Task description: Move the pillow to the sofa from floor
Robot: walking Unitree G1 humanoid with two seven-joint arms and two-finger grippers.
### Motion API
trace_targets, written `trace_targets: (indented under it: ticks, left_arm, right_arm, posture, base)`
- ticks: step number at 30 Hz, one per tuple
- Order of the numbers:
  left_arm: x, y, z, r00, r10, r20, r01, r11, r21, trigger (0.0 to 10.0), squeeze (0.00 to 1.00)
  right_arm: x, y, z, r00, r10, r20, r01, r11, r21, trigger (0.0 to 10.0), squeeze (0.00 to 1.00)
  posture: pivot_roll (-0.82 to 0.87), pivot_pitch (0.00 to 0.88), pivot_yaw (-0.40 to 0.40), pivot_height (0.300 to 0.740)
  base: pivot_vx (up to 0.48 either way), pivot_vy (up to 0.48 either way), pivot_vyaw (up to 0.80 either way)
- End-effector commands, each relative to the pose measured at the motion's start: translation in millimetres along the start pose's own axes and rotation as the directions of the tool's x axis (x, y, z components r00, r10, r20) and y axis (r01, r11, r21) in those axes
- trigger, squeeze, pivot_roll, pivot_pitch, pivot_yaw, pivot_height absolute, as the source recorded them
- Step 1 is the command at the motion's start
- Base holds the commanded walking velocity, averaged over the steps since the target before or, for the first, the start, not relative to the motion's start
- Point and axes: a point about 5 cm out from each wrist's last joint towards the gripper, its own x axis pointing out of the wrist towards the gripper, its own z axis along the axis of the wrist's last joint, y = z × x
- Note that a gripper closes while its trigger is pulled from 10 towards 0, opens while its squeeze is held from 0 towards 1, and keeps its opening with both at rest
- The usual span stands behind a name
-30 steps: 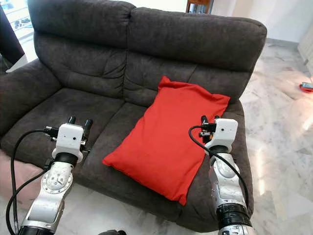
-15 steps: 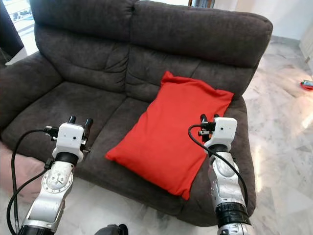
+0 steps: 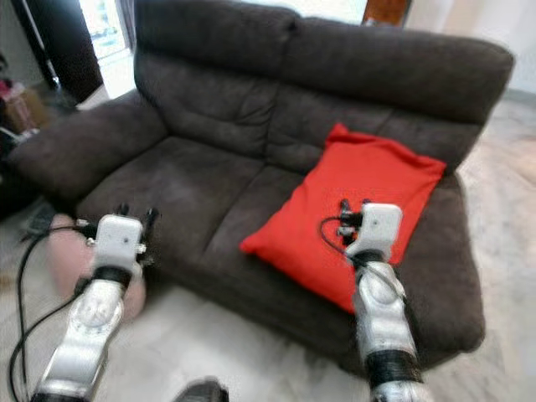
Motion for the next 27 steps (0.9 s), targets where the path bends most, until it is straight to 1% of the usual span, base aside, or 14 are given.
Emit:
trace_targets:
  ticks: [1,6,7,12,14,19,23,27]
  left_arm:
    - [-2.0,-3.8,0.9,1.000,-0.004,0.004,0.004,1.000,-0.019,10.0,0.00]
    - [-2.9,-2.6,-2.6,1.000,0.010,-0.011,-0.011,0.999,-0.032,10.0,0.00]
    - [-3.3,-1.4,-8.9,0.999,0.025,-0.041,-0.029,0.997,-0.075,10.0,0.00]
    - [-6.2,0.0,-26.1,0.991,0.041,-0.124,-0.057,0.990,-0.126,10.0,0.00]
    - [-7.7,0.6,-27.8,0.991,0.041,-0.127,-0.058,0.990,-0.127,10.0,0.00]
    - [-9.0,4.1,-32.7,0.987,0.063,-0.147,-0.084,0.986,-0.141,10.0,0.00]
    - [-10.3,6.4,-38.9,0.981,0.081,-0.179,-0.112,0.979,-0.169,10.0,0.00]
    - [-10.2,5.9,-38.7,0.981,0.079,-0.177,-0.109,0.980,-0.169,10.0,0.00]
  right_arm:
    - [3.6,-2.1,6.1,1.000,0.001,0.016,-0.001,1.000,-0.002,10.0,0.00]
    - [3.8,-3.1,4.2,1.000,-0.002,0.006,0.002,1.000,0.004,10.0,0.00]
    - [3.7,-4.0,2.4,1.000,-0.005,-0.002,0.005,1.000,0.004,10.0,0.00]
    - [3.3,-6.0,-2.2,1.000,-0.018,-0.021,0.018,1.000,0.010,10.0,0.00]
    - [1.9,-9.8,-6.4,0.999,-0.033,-0.038,0.033,0.999,0.014,10.0,0.00]
    - [0.0,-12.8,-12.3,0.997,-0.052,-0.061,0.054,0.998,0.024,10.0,0.00]
    - [-1.9,-14.0,-16.4,0.995,-0.062,-0.074,0.064,0.998,0.028,10.0,0.00]
    - [-2.1,-14.9,-18.2,0.994,-0.072,-0.083,0.074,0.997,0.028,10.0,0.00]
  posture:
    - [0.17,0.037,-0.065,0.740]
    - [0.16,0.037,-0.068,0.740]
    - [0.17,0.036,-0.071,0.740]
    - [0.16,0.034,-0.075,0.740]
    - [0.17,0.036,-0.077,0.740]
    - [0.17,0.039,-0.078,0.740]
    - [0.16,0.043,-0.078,0.740]
    - [0.16,0.050,-0.077,0.740]
  base:
    - [-0.244,0.277,0.00]
    - [-0.243,0.277,0.00]
    - [0.000,0.247,0.00]
    - [0.000,0.000,0.00]
    - [0.000,0.000,0.00]
    - [0.000,0.000,0.00]
    - [0.000,0.000,0.00]
    - [0.000,0.480,0.00]
